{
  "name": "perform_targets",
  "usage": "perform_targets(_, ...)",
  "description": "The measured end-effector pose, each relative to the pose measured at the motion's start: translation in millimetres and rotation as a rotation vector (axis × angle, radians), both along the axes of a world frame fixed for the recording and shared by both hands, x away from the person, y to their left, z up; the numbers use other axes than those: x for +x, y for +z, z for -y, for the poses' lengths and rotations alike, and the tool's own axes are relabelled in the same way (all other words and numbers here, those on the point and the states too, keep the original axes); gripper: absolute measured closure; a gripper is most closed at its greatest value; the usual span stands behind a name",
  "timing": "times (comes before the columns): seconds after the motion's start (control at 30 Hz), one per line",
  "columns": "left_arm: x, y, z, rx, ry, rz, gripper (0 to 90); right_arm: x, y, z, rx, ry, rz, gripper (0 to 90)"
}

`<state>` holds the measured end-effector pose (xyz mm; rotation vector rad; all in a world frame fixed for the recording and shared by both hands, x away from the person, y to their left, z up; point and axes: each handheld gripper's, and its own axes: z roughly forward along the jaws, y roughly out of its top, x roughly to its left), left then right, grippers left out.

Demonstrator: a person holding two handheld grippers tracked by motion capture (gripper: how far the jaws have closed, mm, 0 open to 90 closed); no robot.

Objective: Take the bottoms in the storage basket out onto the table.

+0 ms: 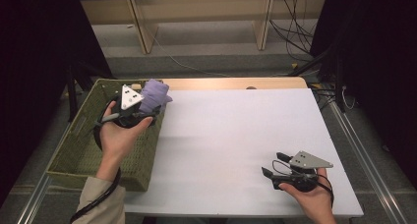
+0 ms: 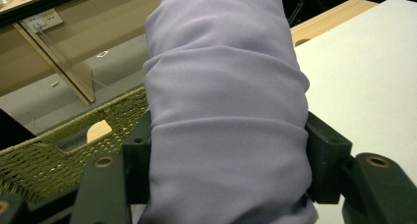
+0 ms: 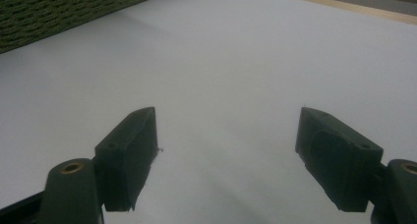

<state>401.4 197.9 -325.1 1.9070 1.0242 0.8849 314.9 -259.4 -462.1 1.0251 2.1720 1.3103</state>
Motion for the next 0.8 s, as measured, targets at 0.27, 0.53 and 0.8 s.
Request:
perform_targets(0.27, -0.1, -1.5, 4.7, -0.001, -0.011, -0.008, 37.3, 0.2, -0.2, -0.1, 0.002, 0.001, 0.0, 24.7)
perform_targets(0.53, -0.2, -2.8, 9.2, -0.005, -0.023, -0.013, 37.3, 0.1, -0.1, 0.0, 0.0, 0.001, 0.0, 24.7)
perform_targets(0.8, -1.8, -2.8, 15.3, 0.001, -0.041, -0.012, 37.3, 0.0, 0.0, -0.1, -0.002, 0.0, -0.002, 24.7)
